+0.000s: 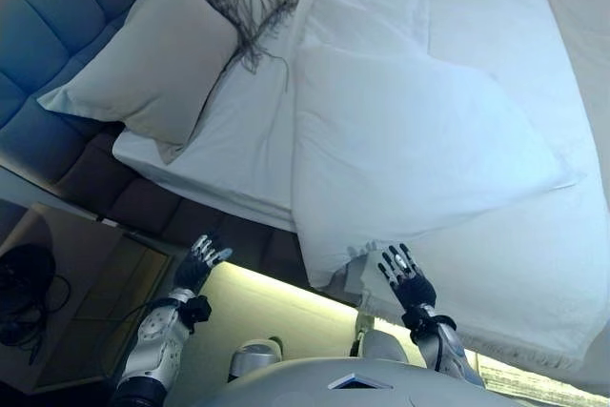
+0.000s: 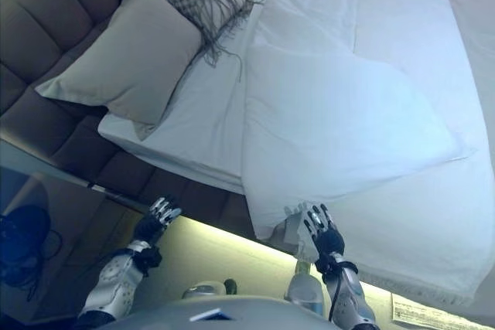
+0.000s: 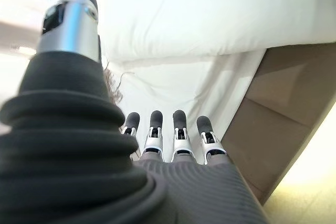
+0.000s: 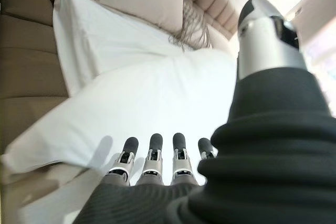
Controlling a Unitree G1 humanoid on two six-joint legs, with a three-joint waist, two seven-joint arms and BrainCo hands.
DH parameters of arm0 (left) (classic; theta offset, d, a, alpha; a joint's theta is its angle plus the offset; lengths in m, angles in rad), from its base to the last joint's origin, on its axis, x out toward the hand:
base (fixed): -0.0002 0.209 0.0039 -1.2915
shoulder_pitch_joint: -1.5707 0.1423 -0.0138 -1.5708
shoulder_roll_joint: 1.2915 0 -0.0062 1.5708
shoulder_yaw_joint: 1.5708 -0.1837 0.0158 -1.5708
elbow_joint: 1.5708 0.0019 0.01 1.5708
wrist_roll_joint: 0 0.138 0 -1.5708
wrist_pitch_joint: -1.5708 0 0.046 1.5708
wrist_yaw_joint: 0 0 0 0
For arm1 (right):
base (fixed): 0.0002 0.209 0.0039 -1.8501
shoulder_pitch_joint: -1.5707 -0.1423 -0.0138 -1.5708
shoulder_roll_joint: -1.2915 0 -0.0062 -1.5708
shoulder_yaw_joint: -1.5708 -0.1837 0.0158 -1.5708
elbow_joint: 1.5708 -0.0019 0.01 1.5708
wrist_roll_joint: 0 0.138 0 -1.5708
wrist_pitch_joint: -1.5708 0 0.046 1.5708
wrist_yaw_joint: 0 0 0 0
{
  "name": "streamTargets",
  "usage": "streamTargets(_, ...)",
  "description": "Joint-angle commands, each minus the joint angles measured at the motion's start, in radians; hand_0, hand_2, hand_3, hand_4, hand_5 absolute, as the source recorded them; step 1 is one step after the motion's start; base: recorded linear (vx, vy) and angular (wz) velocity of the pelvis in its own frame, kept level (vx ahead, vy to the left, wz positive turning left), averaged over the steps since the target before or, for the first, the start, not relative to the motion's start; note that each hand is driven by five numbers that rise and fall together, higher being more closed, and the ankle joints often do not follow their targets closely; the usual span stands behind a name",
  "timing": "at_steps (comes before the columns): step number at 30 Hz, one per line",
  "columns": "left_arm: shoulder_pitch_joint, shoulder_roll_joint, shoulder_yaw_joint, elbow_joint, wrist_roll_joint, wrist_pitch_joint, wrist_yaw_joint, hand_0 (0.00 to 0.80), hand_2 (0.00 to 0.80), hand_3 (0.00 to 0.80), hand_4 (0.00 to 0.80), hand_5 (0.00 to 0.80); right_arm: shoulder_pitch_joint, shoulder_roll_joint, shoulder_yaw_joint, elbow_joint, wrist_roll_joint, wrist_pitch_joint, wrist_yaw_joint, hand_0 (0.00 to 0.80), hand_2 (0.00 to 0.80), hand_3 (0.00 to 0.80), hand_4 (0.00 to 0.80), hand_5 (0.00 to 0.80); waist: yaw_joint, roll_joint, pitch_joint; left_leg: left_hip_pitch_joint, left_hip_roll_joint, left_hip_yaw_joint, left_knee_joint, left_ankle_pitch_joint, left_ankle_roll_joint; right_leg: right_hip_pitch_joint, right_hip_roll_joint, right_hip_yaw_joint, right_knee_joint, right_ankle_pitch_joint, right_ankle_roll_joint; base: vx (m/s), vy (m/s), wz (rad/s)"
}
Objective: Make the bed neatly
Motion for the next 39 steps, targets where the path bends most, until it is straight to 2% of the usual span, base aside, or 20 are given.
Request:
streamTargets(1,-0.017,0.045,0.055,-0.086,-0.050,-0.046,-0.010,0.000,0.000,0.000,0.000,0.000,-0.023,-0.005,0.022,-0.066,-0.010,0.000,-0.029,0.000,0.000,0.000,0.000,0.000,-0.012,-0.060,-0.023,0.016,-0.056,-0.020,0.153,-0.095,0.079,-0.127,-0.073,0.057,0.032,0.100,0.097,0.347,-0.335,0.53)
streamTargets(3,-0.014,0.045,0.057,-0.083,-0.085,-0.038,-0.029,0.000,0.000,0.000,0.000,0.000,-0.039,-0.022,0.020,-0.081,0.000,0.006,-0.029,0.000,0.000,0.000,0.000,0.000,-0.015,-0.051,-0.024,0.011,-0.010,-0.024,0.190,-0.006,0.048,-0.106,-0.048,0.049,0.064,0.058,0.075,0.268,-0.319,0.43)
streamTargets(4,-0.013,0.042,0.038,-0.098,-0.068,-0.052,-0.025,0.000,0.000,0.000,0.000,0.000,-0.042,-0.042,0.020,-0.098,0.029,0.004,-0.020,0.000,0.000,0.000,0.000,0.000,-0.013,-0.054,-0.024,-0.021,0.013,-0.020,0.242,0.066,0.033,-0.075,-0.022,0.036,0.059,0.028,0.045,0.211,-0.307,0.21)
streamTargets(6,-0.016,0.031,0.012,-0.095,-0.066,-0.072,-0.016,0.000,0.000,0.000,0.000,0.000,-0.051,-0.052,0.013,-0.082,0.030,0.004,-0.027,0.000,0.000,0.000,0.000,0.000,-0.013,-0.052,-0.027,-0.050,0.025,-0.020,0.294,0.119,0.024,-0.054,-0.003,0.015,0.068,-0.002,0.016,0.216,-0.304,0.13)
streamTargets(8,-0.014,0.022,0.002,-0.099,-0.054,-0.077,-0.008,0.000,0.000,0.000,0.000,0.000,-0.064,-0.062,0.004,-0.064,0.044,0.002,-0.024,0.000,0.000,0.000,0.000,0.000,-0.008,-0.051,-0.024,-0.088,0.008,-0.029,0.374,0.151,0.028,-0.032,0.012,0.010,0.087,-0.041,-0.014,0.189,-0.231,0.11)
streamTargets(9,-0.010,0.020,0.001,-0.091,-0.052,-0.082,-0.010,0.000,0.000,0.000,0.000,0.000,-0.070,-0.064,0.000,-0.054,0.049,0.002,-0.019,0.000,0.000,0.000,0.000,0.000,-0.008,-0.049,-0.022,-0.102,0.000,-0.025,0.417,0.161,0.028,-0.025,0.018,0.007,0.096,-0.059,-0.026,0.176,-0.194,0.05)
streamTargets(11,-0.004,0.015,0.001,-0.067,-0.048,-0.090,-0.019,0.000,0.000,0.000,0.000,0.000,-0.076,-0.064,-0.008,-0.041,0.055,0.001,-0.025,0.000,0.000,0.000,0.000,0.000,-0.008,-0.042,-0.017,-0.144,0.017,0.003,0.456,0.198,0.023,-0.006,0.035,-0.002,0.109,-0.086,-0.049,0.157,-0.140,0.00)
streamTargets(14,-0.007,0.017,-0.002,-0.054,-0.023,-0.094,-0.010,0.000,0.000,0.000,0.000,0.000,-0.079,-0.056,-0.011,-0.039,0.062,-0.005,-0.030,0.000,0.000,0.000,0.000,0.000,-0.001,-0.023,-0.007,-0.144,0.059,0.008,0.325,0.223,0.014,0.012,0.043,-0.019,0.117,-0.108,-0.048,0.158,-0.009,0.00)
streamTargets(16,-0.015,0.020,0.002,-0.028,-0.014,-0.085,0.001,0.000,0.000,0.000,0.000,0.000,-0.073,-0.050,-0.007,-0.049,0.055,-0.006,-0.055,0.000,0.000,0.000,0.000,0.000,0.009,0.004,-0.008,-0.144,0.092,-0.024,0.147,0.283,-0.018,0.039,0.048,-0.021,0.106,-0.125,-0.037,0.210,0.115,0.07)
streamTargets(19,-0.018,0.012,0.006,-0.006,-0.001,-0.075,-0.003,0.000,0.000,0.000,0.000,0.000,-0.043,-0.051,-0.012,-0.068,0.061,-0.010,-0.082,0.000,0.000,0.000,0.000,0.000,0.023,0.028,-0.005,-0.187,0.130,-0.025,-0.010,0.363,-0.054,0.092,0.035,-0.028,0.080,-0.152,-0.028,0.236,0.174,-0.01)
streamTargets(22,-0.014,0.005,0.001,0.005,0.012,-0.080,-0.021,0.000,0.000,0.000,0.000,0.000,-0.017,-0.046,-0.022,-0.062,0.065,-0.019,-0.063,0.000,0.000,0.000,0.000,0.000,0.032,0.043,-0.005,-0.213,0.133,-0.037,-0.087,0.370,-0.062,0.118,0.019,-0.024,0.081,-0.172,-0.020,0.227,0.176,0.12)
streamTargets(24,-0.002,0.008,0.010,-0.003,0.008,-0.075,-0.047,0.000,0.000,0.000,0.000,0.000,0.000,-0.038,-0.026,-0.058,0.057,-0.032,-0.058,0.000,0.000,0.000,0.000,0.000,0.037,0.057,-0.007,-0.237,0.126,-0.040,-0.106,0.347,-0.064,0.130,0.001,-0.023,0.100,-0.193,-0.013,0.263,0.238,0.24)
streamTargets(27,0.006,0.025,0.021,-0.025,0.005,-0.052,-0.090,0.000,0.000,0.000,0.000,0.000,0.013,-0.021,-0.033,-0.057,0.070,-0.062,-0.070,0.000,0.000,0.000,0.000,0.000,0.044,0.068,-0.007,-0.246,0.090,-0.032,-0.097,0.293,-0.053,0.155,-0.039,-0.016,0.143,-0.225,0.011,0.281,0.257,0.14)
streamTargets(28,0.004,0.034,0.016,-0.028,0.007,-0.051,-0.099,0.000,0.000,0.000,0.000,0.000,0.010,-0.018,-0.027,-0.051,0.081,-0.077,-0.074,0.000,0.000,0.000,0.000,0.000,0.043,0.068,-0.003,-0.249,0.074,-0.012,-0.067,0.261,-0.040,0.157,-0.061,-0.013,0.161,-0.231,0.018,0.315,0.259,-0.15)
streamTargets(30,-0.009,0.048,0.008,-0.027,0.029,-0.042,-0.085,0.000,0.000,0.000,0.000,0.000,-0.005,-0.004,-0.028,-0.041,0.084,-0.066,-0.112,0.000,0.000,0.000,0.000,0.000,0.049,0.061,-0.006,-0.272,0.028,-0.024,0.016,0.213,-0.012,0.157,-0.104,0.004,0.195,-0.227,0.034,0.341,0.261,-0.39)
streamTargets(32,-0.023,0.057,-0.009,-0.041,0.031,-0.051,-0.076,0.000,0.000,0.000,0.000,0.000,-0.013,0.008,-0.027,-0.037,0.086,-0.063,-0.089,0.000,0.000,0.000,0.000,0.000,0.056,0.056,-0.009,-0.287,-0.009,-0.025,0.070,0.178,0.022,0.149,-0.144,0.005,0.223,-0.204,0.032,0.317,0.225,-0.61)
streamTargets(34,-0.024,0.071,-0.021,-0.036,0.001,-0.039,-0.036,0.000,0.000,0.000,0.000,0.000,-0.006,0.025,-0.009,-0.048,0.041,-0.070,-0.118,0.000,0.000,0.000,0.000,0.000,0.057,0.054,-0.017,-0.280,-0.034,-0.020,0.084,0.161,0.046,0.132,-0.176,0.011,0.235,-0.163,0.029,0.271,0.187,-0.36)
streamTargets(39,-0.042,0.088,-0.042,-0.025,-0.007,-0.056,-0.039,0.000,0.000,0.000,0.000,0.000,0.015,0.028,-0.017,-0.046,0.026,-0.089,-0.085,0.000,0.000,0.000,0.000,0.000,0.055,0.051,-0.020,-0.308,-0.059,-0.005,0.096,0.144,0.068,0.109,-0.194,0.031,0.226,-0.118,0.041,0.160,0.145,-0.20)
